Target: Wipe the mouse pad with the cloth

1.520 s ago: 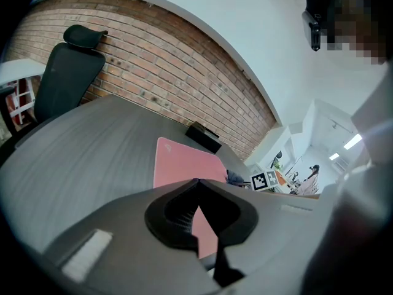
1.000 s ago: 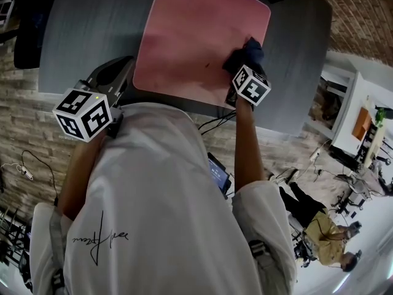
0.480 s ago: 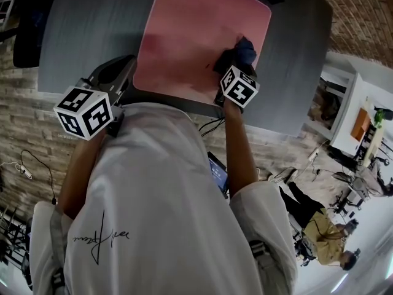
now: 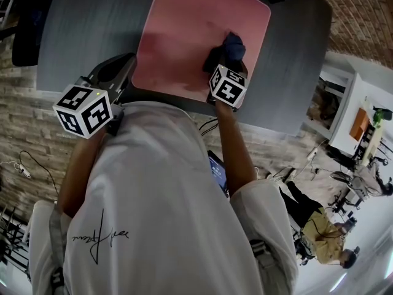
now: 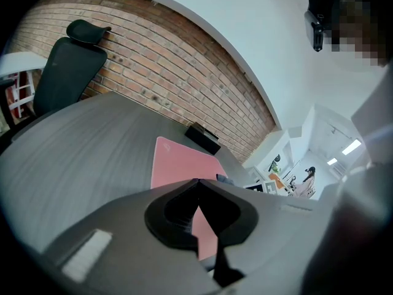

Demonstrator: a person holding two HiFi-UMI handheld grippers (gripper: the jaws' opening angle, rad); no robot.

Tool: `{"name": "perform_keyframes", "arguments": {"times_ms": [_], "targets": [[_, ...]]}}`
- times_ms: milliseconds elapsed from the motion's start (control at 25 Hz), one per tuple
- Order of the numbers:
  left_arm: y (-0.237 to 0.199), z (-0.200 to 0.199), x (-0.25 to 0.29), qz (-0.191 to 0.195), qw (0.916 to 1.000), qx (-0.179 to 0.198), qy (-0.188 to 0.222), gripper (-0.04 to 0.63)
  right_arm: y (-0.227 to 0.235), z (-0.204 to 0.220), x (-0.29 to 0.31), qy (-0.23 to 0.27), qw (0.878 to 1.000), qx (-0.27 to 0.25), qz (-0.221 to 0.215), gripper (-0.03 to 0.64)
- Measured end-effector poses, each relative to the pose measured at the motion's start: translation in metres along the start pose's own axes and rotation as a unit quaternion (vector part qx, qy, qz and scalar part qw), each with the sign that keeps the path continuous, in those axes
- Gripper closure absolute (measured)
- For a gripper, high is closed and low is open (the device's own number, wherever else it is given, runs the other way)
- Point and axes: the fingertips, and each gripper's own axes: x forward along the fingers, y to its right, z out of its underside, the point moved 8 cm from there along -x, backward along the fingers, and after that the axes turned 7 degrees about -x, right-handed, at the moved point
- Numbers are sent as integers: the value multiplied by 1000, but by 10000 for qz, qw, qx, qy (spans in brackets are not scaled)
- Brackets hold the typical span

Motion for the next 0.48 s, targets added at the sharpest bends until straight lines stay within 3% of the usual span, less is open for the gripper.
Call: {"name": "perform_keyframes", "arguments": {"times_ms": [480], "targets": [[1, -3, 0, 44, 10000, 26, -15, 584, -26, -3, -2, -50, 9981, -340, -504, 517]]}}
